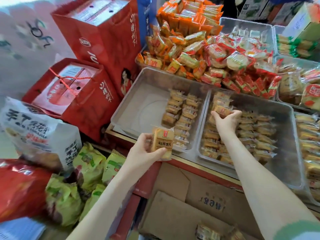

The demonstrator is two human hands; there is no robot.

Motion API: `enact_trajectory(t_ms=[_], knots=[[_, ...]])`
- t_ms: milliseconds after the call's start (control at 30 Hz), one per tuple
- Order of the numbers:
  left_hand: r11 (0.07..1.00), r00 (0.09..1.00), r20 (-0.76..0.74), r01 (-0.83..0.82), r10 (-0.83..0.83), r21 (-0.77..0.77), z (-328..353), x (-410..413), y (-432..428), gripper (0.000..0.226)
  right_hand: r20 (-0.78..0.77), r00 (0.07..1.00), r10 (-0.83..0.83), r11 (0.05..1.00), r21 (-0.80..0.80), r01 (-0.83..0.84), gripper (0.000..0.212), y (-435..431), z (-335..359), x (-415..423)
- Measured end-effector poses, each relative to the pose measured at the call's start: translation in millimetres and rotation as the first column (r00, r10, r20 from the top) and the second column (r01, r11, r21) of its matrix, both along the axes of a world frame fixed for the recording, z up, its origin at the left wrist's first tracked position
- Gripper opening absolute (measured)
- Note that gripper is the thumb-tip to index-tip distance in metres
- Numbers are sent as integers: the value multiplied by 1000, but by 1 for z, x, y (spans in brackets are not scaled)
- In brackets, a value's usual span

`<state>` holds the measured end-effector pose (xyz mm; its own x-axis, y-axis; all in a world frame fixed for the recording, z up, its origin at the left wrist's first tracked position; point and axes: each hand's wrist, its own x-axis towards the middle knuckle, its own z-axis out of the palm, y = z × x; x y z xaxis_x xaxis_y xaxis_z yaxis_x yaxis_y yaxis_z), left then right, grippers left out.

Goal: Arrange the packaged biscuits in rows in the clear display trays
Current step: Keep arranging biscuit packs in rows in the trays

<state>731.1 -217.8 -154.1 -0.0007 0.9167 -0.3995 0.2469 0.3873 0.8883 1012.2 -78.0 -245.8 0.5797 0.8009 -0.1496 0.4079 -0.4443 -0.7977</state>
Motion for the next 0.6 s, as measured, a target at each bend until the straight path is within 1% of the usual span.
enact_trajectory(t_ms=[67, 100, 133, 167, 200, 233, 267, 300, 333, 367, 400, 433, 500, 600], knots=[[998, 997, -65, 51, -50, 23, -1, -2, -4, 36, 144, 988, 57, 994, -104, -42, 70, -1, 4, -1], [995, 992, -100, 86, -81, 42, 0, -2, -5, 36, 195, 977, 82, 992, -114, -60, 76, -4, 12, -4], [990, 985, -130, 125, -116, 65, 2, -1, -7, 38, 238, 964, 116, 992, -78, -100, 82, -10, 23, -9], [982, 976, -155, 167, -152, 88, 5, 1, -9, 40, 265, 948, 179, 983, -16, -181, 86, -19, 38, -16], [972, 966, -178, 207, -185, 114, 8, 2, -11, 42, 251, 927, 278, 954, 38, -296, 87, -33, 57, -25], [960, 958, -195, 240, -211, 140, 11, 4, -12, 44, 173, 890, 421, 896, 72, -438, 84, -51, 79, -33], [948, 953, -198, 263, -228, 176, 14, 6, -13, 45, 58, 805, 591, 801, 79, -594, 79, -70, 100, -41], [934, 952, -194, 278, -237, 226, 18, 8, -14, 46, -56, 672, 738, 674, 59, -736, 73, -91, 119, -49], [915, 952, -190, 286, -239, 285, 20, 10, -15, 47, -133, 544, 828, 553, 32, -833, 68, -110, 131, -55], [893, 953, -189, 289, -236, 344, 23, 13, -16, 47, -167, 470, 867, 478, 8, -878, 61, -127, 137, -58], [874, 954, -190, 289, -230, 390, 24, 15, -17, 49, -168, 458, 873, 464, -2, -886, 54, -141, 137, -61], [858, 954, -198, 289, -224, 424, 26, 18, -19, 51, -161, 485, 860, 493, 14, -870, 49, -151, 135, -63], [812, 942, -256, 321, -219, 487, 28, 23, -24, 55, -133, 566, 813, 579, 86, -811, 47, -167, 127, -63], [699, 924, -296, 377, -242, 607, 26, 28, -33, 55, -103, 640, 762, 645, 209, -735, 41, -182, 117, -59]])
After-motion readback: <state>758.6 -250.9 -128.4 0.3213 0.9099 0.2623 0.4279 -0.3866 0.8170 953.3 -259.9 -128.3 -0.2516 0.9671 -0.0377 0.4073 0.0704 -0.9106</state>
